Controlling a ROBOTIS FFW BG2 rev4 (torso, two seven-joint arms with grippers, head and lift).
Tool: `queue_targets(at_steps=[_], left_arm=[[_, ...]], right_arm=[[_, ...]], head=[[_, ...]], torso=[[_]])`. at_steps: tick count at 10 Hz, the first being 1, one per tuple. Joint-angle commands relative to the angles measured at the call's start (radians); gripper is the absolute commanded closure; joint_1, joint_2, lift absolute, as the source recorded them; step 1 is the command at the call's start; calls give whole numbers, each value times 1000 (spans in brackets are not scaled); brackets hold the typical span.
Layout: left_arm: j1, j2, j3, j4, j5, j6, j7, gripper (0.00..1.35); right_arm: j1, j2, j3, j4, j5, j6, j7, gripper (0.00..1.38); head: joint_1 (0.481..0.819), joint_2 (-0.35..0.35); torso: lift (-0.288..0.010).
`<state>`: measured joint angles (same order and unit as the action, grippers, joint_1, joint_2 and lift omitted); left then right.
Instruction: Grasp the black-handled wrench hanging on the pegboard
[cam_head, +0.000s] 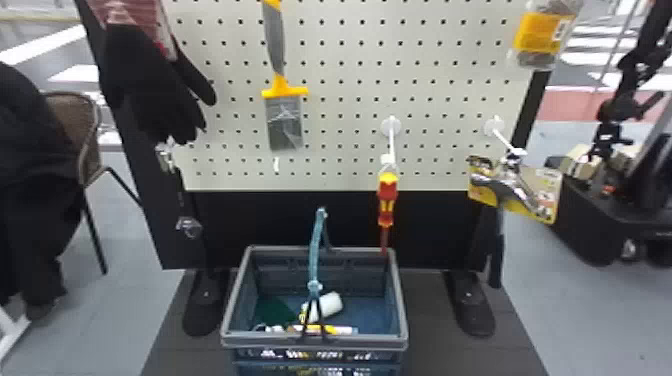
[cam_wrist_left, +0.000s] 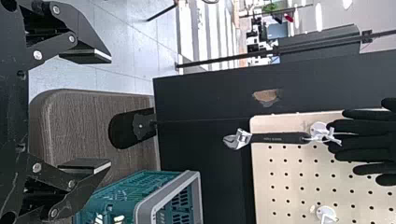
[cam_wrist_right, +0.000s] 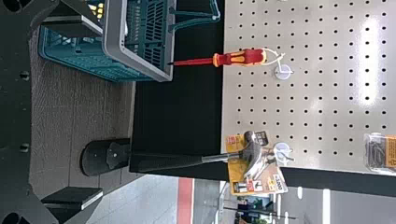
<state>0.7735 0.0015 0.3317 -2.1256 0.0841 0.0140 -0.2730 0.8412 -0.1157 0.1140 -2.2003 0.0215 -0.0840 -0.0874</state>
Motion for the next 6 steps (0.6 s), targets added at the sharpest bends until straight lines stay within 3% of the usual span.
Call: queue_targets(at_steps=[1,6], left_arm=[[-2,-4,0,-1,0,6,0,475],[-2,-4,0,-6,-1,10,0,521]], right_arm=[[-1,-1,0,0,0,1,0,98],[1,1,0,-7,5,13,0,98]], head=[[549,0],[549,0]], torso=[[-100],[-100]])
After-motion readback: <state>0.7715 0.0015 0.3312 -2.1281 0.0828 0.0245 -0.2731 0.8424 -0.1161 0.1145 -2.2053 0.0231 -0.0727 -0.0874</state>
